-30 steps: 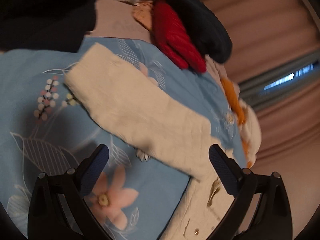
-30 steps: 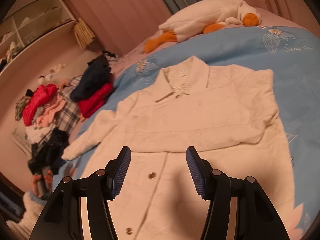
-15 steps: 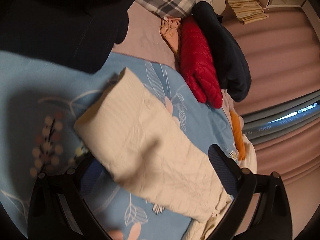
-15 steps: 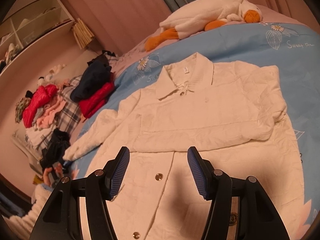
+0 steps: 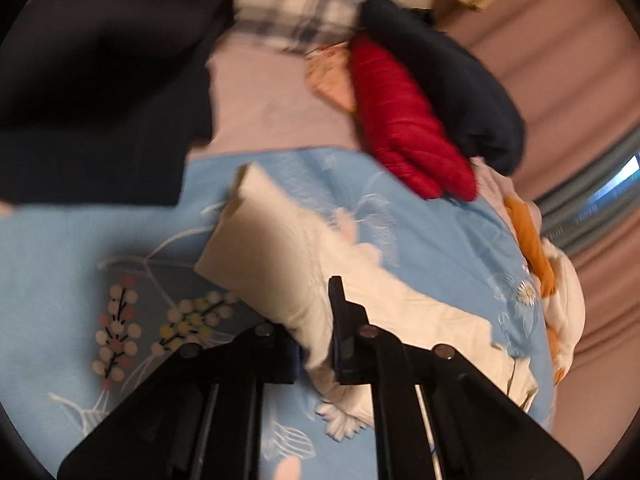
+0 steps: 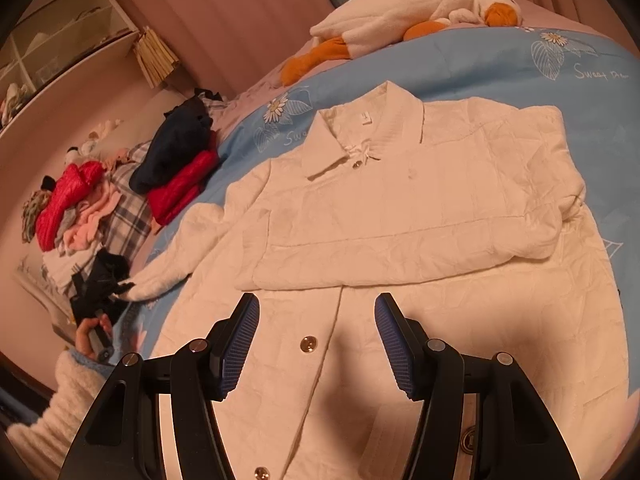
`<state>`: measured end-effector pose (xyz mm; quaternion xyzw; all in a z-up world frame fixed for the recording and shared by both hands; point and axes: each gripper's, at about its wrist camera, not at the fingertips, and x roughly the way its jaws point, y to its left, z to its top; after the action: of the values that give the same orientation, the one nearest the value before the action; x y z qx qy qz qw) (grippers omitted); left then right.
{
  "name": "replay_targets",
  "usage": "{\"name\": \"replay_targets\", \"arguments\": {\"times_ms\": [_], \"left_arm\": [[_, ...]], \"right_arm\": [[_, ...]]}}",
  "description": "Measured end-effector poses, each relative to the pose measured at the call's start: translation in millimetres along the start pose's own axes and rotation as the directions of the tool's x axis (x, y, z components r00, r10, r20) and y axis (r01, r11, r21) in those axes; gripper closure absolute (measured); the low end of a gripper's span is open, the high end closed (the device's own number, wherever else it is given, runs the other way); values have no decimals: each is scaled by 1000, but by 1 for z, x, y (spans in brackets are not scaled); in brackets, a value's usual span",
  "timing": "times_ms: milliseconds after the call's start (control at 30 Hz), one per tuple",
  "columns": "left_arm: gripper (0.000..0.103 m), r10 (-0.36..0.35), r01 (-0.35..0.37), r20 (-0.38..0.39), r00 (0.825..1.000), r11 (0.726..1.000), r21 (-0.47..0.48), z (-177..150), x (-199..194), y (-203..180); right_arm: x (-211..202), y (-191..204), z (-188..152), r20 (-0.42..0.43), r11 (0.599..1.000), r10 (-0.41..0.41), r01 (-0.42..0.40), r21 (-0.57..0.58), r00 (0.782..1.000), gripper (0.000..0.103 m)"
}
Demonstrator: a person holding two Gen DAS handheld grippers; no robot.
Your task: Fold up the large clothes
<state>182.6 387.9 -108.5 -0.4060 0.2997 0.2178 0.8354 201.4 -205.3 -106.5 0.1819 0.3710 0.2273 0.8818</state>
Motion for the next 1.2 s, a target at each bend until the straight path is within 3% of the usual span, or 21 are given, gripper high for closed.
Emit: {"name": "replay_targets", "arguments": {"times_ms": [100, 200, 367, 600, 700, 867, 967, 1033, 1100, 1133, 1167, 1200], "left_arm": [[93, -32, 27, 38, 999, 992, 124, 1, -25, -42], [93, -95, 74, 66, 993, 961, 265, -7, -54, -95], [93, -204, 157, 46, 978, 863, 480, -44, -92, -192], [93, -252, 255, -105, 962, 691, 677, -139, -96, -295], [93, -240, 292, -178, 954, 628, 722, -187, -84, -318], [93, -161, 318, -276, 948, 549, 773, -257, -45, -339], [92, -96, 337, -339, 936, 525, 782, -294, -19, -340], [90, -43, 335, -362, 931, 494, 802, -321, -5, -340], [87, 1, 350, -399, 917, 482, 804, -341, 6, -339], [85, 16, 366, -425, 905, 479, 798, -347, 8, -337], [75, 25, 389, -455, 890, 479, 787, -351, 12, -334], [55, 25, 406, -476, 879, 484, 775, -352, 13, -332]], "right_arm": [[-4, -2, -1, 8, 1000, 12, -13, 13, 1000, 43], [-9, -5, -5, 20, 999, 23, -24, 31, 1000, 43], [-17, -13, -11, 32, 997, 48, -50, 58, 998, 43], [-28, -25, -12, 74, 990, 82, -90, 106, 994, 43], [-28, -30, -12, 82, 988, 86, -96, 124, 993, 43], [-30, -44, -11, 105, 976, 101, -119, 180, 989, 43], [-30, -59, -12, 124, 958, 114, -142, 248, 986, 43], [-29, -67, -12, 128, 949, 114, -147, 281, 985, 43], [-28, -75, -14, 130, 934, 119, -155, 322, 984, 43], [-28, -79, -15, 130, 927, 124, -162, 338, 984, 43], [-28, -82, -16, 130, 919, 129, -167, 356, 983, 43], [-28, -86, -17, 132, 912, 131, -172, 372, 983, 43]]}}
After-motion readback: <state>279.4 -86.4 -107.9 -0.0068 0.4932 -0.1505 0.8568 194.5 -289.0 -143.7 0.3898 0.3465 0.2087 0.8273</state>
